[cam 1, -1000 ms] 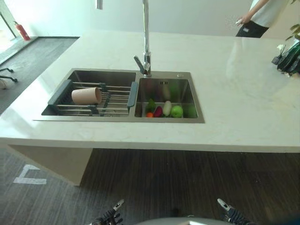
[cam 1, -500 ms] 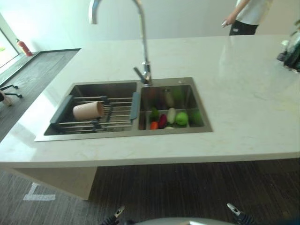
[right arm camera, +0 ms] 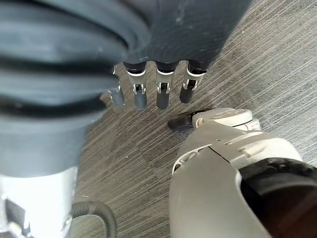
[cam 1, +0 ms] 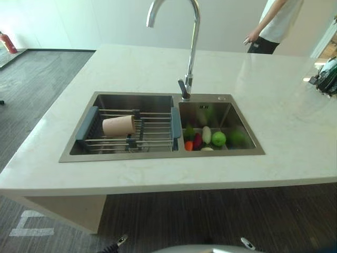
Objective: Place the dishes in the dishwasher.
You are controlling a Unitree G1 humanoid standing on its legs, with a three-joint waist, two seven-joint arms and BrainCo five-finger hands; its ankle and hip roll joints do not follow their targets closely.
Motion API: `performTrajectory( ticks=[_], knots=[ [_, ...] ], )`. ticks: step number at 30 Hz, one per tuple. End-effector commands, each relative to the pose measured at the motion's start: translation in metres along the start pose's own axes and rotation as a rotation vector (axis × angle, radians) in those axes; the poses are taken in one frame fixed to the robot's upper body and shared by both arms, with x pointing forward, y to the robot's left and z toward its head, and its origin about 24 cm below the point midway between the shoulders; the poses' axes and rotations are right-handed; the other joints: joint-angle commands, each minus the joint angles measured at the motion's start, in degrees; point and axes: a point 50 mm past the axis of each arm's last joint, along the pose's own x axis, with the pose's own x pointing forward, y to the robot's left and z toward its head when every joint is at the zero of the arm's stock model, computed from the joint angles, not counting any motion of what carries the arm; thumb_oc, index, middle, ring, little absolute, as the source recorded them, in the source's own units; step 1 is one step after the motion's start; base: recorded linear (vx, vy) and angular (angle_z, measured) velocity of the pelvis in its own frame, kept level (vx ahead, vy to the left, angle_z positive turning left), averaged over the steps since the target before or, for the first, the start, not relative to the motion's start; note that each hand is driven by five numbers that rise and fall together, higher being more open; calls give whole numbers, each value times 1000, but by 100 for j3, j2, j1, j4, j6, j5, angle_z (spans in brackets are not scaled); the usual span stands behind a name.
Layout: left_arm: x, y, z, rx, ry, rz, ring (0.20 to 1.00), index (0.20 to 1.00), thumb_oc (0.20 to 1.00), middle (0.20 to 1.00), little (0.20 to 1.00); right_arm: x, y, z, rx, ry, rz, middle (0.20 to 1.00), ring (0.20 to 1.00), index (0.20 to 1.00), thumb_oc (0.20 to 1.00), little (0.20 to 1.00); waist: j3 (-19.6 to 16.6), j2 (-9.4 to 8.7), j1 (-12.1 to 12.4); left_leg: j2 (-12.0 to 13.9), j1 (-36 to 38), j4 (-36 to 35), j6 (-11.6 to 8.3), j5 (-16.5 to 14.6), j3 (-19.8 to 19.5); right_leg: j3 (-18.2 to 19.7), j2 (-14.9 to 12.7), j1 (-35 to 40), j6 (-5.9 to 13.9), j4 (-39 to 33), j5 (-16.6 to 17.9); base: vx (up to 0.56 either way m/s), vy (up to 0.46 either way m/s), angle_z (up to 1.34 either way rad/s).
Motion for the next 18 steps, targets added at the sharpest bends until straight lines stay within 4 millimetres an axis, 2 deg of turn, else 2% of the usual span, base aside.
performTrajectory(
  ticks=[1, 2, 3, 4, 5, 6, 8, 12, 18],
  knots=[
    [2, -21, 10, 50, -21, -23, 1000, 1000, 1000, 1000, 1000, 0, -6, 37, -35, -68, -37, 1000, 1000, 1000, 1000, 1000, 278, 187, 191, 609, -479, 702, -583, 302, -56, 229, 239, 283, 94, 30, -402, 16, -48, 1],
    [2, -23, 10, 59, -20, -30, 1000, 1000, 1000, 1000, 1000, -1, -8, 40, -46, -82, -47, 1000, 1000, 1000, 1000, 1000, 306, 187, 229, 641, -642, 669, -592, 352, -175, 306, 246, 317, 84, 30, -435, 1, 4, -6],
    [2, -25, 11, 64, -22, -36, 1000, 1000, 1000, 1000, 1000, -1, -9, 44, -49, -91, -50, 1000, 1000, 1000, 1000, 1000, 325, 208, 222, 739, -633, 473, -614, 435, -85, 289, 238, 334, 99, 30, -465, -15, 56, -3],
    [2, -27, 14, 82, -19, -48, 1000, 1000, 1000, 1000, 1000, -2, -11, 49, -43, -110, -52, 1000, 1000, 1000, 1000, 1000, 404, 201, 189, 862, -713, 567, -623, 535, 31, 293, 231, 353, 89, 30, -488, -22, 72, -3],
    [2, -31, 13, 86, -6, -52, 1000, 1000, 1000, 1000, 1000, -2, -10, 54, -44, -122, -58, 1000, 1000, 1000, 1000, 1000, 395, 225, 210, 900, -709, 371, -613, 590, -3, 202, 181, 396, 119, 30, -514, -13, 116, 4],
    [3, -34, 11, 63, 7, -44, 1000, 1000, 1000, 1000, 1000, -2, -9, 58, -62, -122, -67, 1000, 1000, 1000, 1000, 1000, 368, 280, 185, 952, -527, 34, -598, 575, 144, 6, 102, 362, 151, 30, -540, 25, 167, 2],
    [2, -28, 2, 64, 66, -22, 1000, 1000, 1000, 1000, 1000, -3, -14, 53, -69, -102, -52, 1000, 1000, 1000, 1000, 1000, 240, 338, 140, 937, -399, 11, -617, 444, 142, -238, 68, 342, 174, 30, -545, 57, 149, -13],
    [1, -19, -11, 40, 148, -5, 1000, 1000, 1000, 1000, 1000, -2, -12, 40, -67, -63, -42, 1000, 1000, 1000, 1000, 1000, 96, 310, 163, 854, -353, 11, -611, 347, -5, -225, 80, 342, 174, 30, -562, 73, 23, 13],
    [-1, -10, -24, 15, 228, -18, 1000, 1000, 1000, 1000, 1000, -2, -14, 33, -74, -37, -53, 1000, 1000, 1000, 1000, 1000, 61, 318, 242, 843, -355, 11, -613, 330, -62, -284, 73, 350, 188, 30, -561, 23, -5, 16]
  ],
)
